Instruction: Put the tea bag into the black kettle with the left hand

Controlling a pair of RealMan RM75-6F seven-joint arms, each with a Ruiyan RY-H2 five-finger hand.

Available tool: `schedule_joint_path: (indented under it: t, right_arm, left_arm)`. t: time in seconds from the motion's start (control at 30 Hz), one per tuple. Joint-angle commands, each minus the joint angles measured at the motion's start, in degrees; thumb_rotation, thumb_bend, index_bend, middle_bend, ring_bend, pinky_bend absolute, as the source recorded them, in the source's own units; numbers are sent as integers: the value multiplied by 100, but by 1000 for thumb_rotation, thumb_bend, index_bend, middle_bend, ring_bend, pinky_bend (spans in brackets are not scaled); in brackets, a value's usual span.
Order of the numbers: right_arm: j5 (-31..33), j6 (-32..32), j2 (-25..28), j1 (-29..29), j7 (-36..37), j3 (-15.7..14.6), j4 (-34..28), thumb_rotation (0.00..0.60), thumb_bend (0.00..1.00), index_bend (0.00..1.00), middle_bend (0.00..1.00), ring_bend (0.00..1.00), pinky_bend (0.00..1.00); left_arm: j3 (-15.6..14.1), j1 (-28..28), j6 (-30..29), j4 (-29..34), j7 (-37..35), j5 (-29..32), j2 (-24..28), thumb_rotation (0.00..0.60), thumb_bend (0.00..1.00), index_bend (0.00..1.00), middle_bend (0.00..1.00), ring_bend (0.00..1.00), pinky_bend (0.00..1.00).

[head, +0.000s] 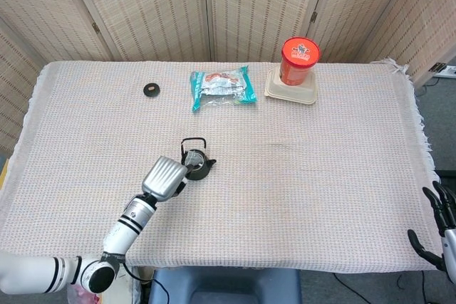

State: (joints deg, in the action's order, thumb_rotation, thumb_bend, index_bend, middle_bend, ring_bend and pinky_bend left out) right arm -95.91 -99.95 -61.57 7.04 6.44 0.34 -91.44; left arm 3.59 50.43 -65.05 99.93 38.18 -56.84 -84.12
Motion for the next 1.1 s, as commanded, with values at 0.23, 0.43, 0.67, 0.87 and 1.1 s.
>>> schedule_joint_path:
  t: [0.23, 0.43, 0.67, 0.87, 1.1]
  right_arm:
    - [-78, -122, -31, 64, -39, -33, 13, 600, 270, 0, 0, 0, 0]
    - [-133, -128, -38, 62, -34, -53, 42, 600, 270, 0, 0, 0, 0]
    - [-203, -117, -16, 48, 9, -87, 53, 600, 270, 0, 0, 0, 0]
    - [-255, -152, 5, 54, 83, -108, 100, 600, 270, 0, 0, 0, 0]
    - [-213, -191, 28, 64, 192, -87, 140, 600, 270, 0, 0, 0, 0]
  left_arm:
    - [-115, -256, 333, -122, -380, 55, 334, 600, 432, 44, 1000, 1000, 1000]
    - [-124, -421, 193, 201, -532, -166, 589, 600, 432, 51, 1000, 1000, 1000]
    - [-157, -476, 308, 895, -576, -302, 772, 600, 432, 67, 1000, 1000, 1000]
    - [59, -235, 628, 970, -397, 327, 584, 600, 486, 13, 1000, 1000, 1000]
    - [252, 291, 1027, 688, 43, 1380, 359, 600, 584, 0, 1000, 1000, 1000]
